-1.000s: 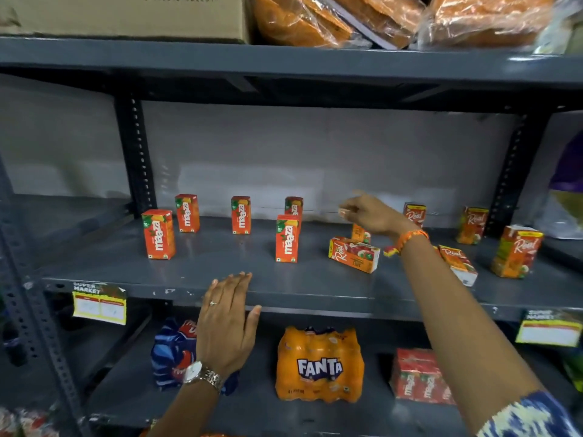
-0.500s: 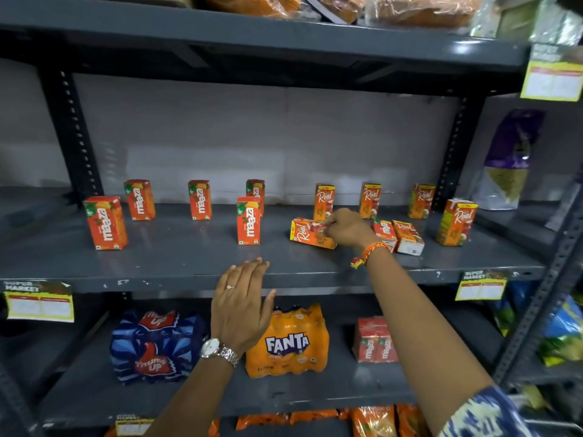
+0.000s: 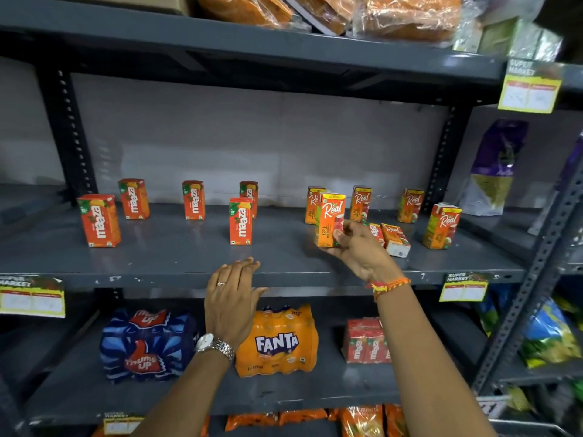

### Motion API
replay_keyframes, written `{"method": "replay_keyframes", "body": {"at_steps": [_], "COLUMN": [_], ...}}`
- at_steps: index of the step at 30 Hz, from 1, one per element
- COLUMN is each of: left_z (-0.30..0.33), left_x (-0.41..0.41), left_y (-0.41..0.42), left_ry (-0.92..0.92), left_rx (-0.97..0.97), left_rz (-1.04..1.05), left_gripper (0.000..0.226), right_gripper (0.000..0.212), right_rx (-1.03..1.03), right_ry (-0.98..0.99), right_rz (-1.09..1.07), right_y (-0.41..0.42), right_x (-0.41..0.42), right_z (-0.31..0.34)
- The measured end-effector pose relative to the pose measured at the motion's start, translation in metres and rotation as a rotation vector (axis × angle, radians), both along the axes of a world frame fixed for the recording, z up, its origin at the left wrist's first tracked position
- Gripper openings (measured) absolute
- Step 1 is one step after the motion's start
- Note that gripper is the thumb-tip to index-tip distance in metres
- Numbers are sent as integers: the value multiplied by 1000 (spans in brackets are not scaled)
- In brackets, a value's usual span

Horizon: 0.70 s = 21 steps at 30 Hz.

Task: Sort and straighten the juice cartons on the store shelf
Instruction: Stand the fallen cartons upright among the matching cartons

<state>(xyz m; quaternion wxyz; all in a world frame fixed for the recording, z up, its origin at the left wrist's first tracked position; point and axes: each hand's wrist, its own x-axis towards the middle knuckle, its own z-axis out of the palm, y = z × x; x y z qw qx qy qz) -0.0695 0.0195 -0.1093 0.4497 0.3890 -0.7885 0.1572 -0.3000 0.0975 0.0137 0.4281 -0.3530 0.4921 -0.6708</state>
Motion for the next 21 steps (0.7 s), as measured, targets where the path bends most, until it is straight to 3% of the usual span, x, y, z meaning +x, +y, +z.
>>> {"method": "replay_keyframes", "body": {"at_steps": [4, 8, 10, 16, 21], "left_z": [1, 2, 1, 0, -1], "left_x": [0, 1, 1, 0, 1], "left_y": [0, 2, 2, 2, -2], "left_ry": [-2, -10, -11, -10, -12], "left_rx": [-5, -4, 4, 32, 57], "left_rz": [0, -14, -20, -20, -15], "left_gripper": [48, 49, 50, 51, 51], "right_gripper": [20, 14, 22, 23, 29], "right_rx": [-30, 58, 94, 262, 359], "right_ry": [30, 258, 346, 742, 849], "right_rz": [-38, -223, -289, -393, -417], "right_y": [7, -3, -12, -33, -41], "right_x": [2, -3, -5, -5, -5], "right_z": [-1, 3, 5, 2, 2]}}
